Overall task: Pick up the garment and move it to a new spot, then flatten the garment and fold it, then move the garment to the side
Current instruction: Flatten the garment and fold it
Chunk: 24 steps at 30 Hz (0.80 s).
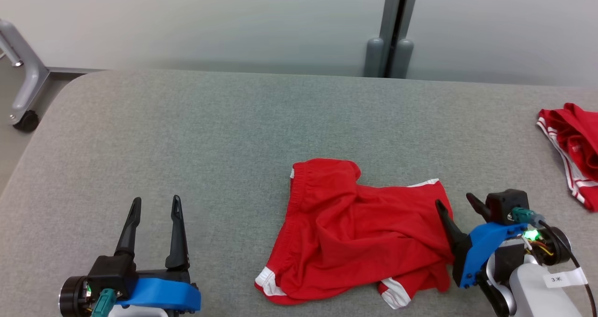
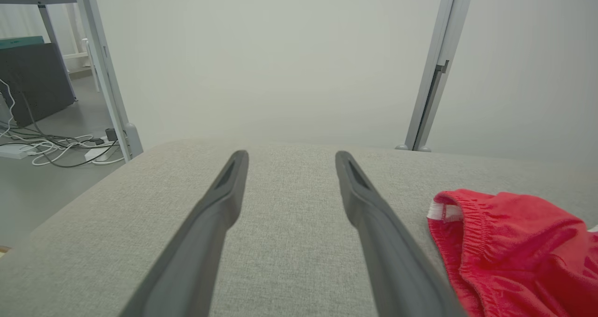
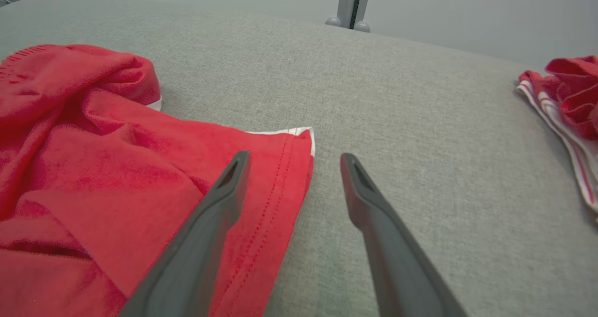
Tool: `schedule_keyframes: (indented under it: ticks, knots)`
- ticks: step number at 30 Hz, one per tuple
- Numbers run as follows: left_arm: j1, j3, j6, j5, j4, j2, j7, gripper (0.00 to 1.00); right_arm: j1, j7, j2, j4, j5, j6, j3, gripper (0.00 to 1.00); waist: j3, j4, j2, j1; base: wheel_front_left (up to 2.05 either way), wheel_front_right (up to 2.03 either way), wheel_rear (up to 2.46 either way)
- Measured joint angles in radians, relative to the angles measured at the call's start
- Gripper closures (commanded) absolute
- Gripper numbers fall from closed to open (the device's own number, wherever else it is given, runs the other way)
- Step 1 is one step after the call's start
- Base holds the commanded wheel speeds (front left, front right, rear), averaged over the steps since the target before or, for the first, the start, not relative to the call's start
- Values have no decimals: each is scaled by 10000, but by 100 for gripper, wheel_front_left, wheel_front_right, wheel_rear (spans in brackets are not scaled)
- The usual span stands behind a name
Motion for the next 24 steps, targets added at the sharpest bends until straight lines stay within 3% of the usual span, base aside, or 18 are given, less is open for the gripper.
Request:
schedule_keyframes:
  ticks: [9, 10, 12, 24]
  knots:
    - [-4, 31, 10, 17, 46, -12, 0, 0, -353, -560, 94, 2150, 107, 0, 360, 0, 180, 304, 0, 0, 0, 0, 0]
    - [-5, 35, 10, 17, 42, -13, 0, 0, -407, -662, 142, 2288, 132, 0, 426, 20, 190, 307, 0, -1, 0, 0, 0]
    - [-6, 46, 10, 15, 50, -17, 2, 0, -563, -773, 213, 2504, 251, 0, 617, 100, 199, 303, 0, 0, 0, 0, 0]
    - [-374, -48, -2, 4, 92, -56, 2, 0, -2961, -1519, -265, 3101, 721, 0, 771, 100, 526, 385, 0, 0, 0, 0, 0]
